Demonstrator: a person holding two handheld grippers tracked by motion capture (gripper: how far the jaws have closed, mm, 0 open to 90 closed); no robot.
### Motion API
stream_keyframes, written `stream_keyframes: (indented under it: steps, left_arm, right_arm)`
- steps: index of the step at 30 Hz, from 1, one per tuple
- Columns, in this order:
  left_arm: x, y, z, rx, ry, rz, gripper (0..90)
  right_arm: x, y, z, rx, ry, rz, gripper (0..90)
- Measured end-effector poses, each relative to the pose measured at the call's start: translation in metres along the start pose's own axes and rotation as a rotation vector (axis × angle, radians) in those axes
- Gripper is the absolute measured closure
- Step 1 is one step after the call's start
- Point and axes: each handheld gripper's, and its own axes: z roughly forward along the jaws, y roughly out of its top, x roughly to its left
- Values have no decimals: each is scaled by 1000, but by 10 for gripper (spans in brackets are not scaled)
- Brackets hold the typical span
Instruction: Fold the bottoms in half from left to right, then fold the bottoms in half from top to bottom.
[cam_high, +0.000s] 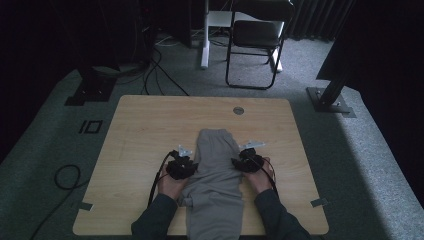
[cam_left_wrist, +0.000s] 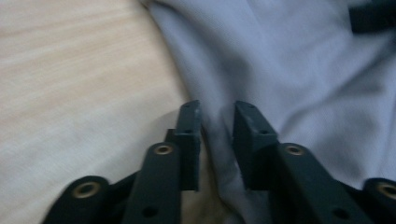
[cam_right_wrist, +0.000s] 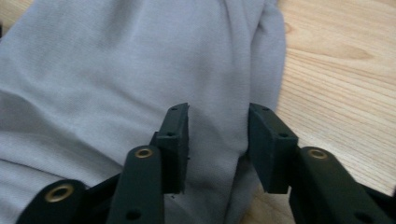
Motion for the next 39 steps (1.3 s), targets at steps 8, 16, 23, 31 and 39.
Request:
stream_keyframes:
  steps: [8, 16, 23, 31, 39]
  left_arm:
    - [11, 29, 7, -47, -10, -29, 621]
    - [19, 51, 28, -47, 6, -71, 566]
    - [27, 59, 44, -22, 14, -106, 524]
    - [27, 61, 57, 30, 46, -83, 484]
    - [18, 66, 63, 49, 82, 0, 582]
  right_arm:
    - [-2, 6, 0, -5, 10, 10, 526]
    - [-15, 41, -3, -106, -5, 44, 501]
    - [-23, 62, 22, -90, -17, 86, 481]
    - [-26, 66, 50, 14, -97, 101, 501]
    - [-20, 68, 54, 38, -79, 36, 784]
